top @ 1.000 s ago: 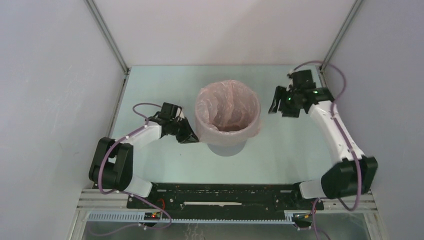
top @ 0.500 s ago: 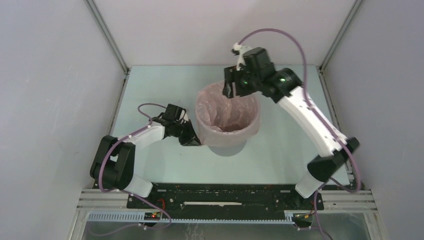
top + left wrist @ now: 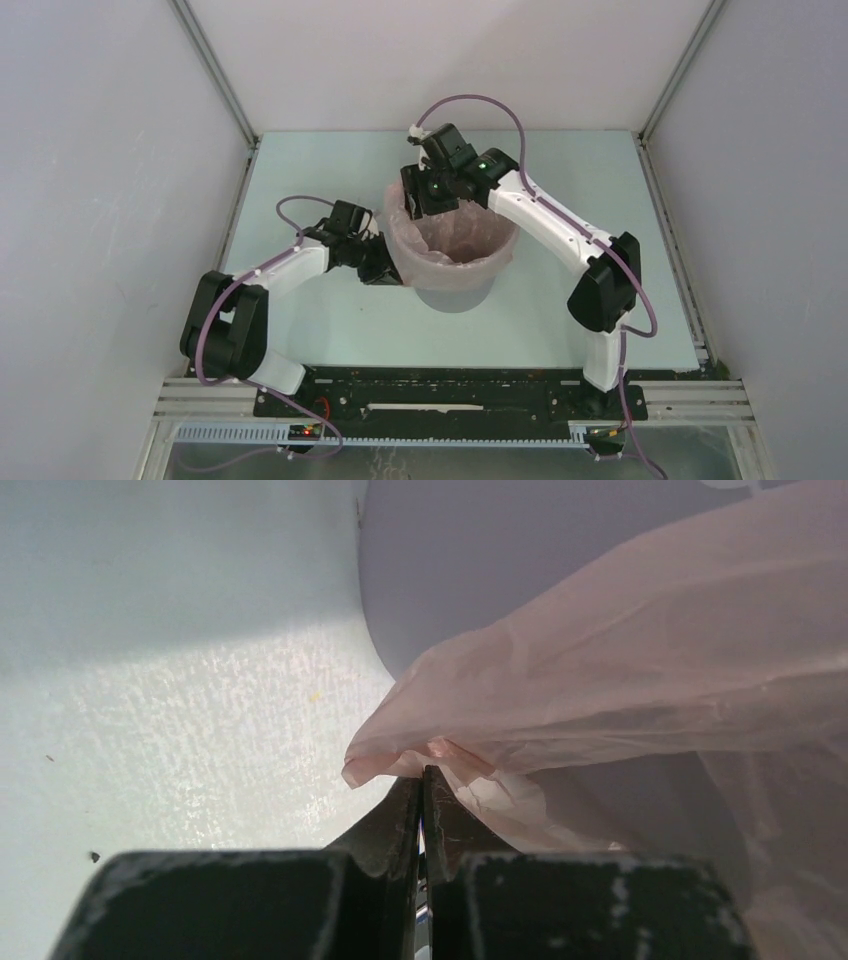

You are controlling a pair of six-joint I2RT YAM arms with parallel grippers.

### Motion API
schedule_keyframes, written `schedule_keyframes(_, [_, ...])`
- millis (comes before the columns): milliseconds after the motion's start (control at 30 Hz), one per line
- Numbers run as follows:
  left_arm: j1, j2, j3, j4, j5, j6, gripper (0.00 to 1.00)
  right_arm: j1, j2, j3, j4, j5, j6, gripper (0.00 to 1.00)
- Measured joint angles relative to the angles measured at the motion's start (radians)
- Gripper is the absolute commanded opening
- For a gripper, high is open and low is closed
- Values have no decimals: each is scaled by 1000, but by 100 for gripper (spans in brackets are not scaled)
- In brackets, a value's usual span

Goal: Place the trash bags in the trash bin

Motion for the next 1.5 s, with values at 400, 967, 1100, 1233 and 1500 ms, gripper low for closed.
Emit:
schedule_keyframes(400, [-1, 0, 8, -34, 0, 36, 6, -87, -151, -241, 105, 122, -39, 69])
schedule_keyframes(967, [-8, 0, 8, -47, -10, 51, 6, 6, -181, -324, 119, 273, -85, 75])
schedule_keyframes(1100, [-18, 0, 9, -47, -7, 50, 7, 4, -269, -413, 135, 261, -84, 75])
schedule_keyframes(1233, [-32, 6, 21, -47, -3, 48, 8, -12, -242, -454, 166, 235, -79, 77])
schedule_keyframes(1500, [-50, 11, 43, -45, 0, 46, 8, -26, -108, -496, 218, 157, -53, 80])
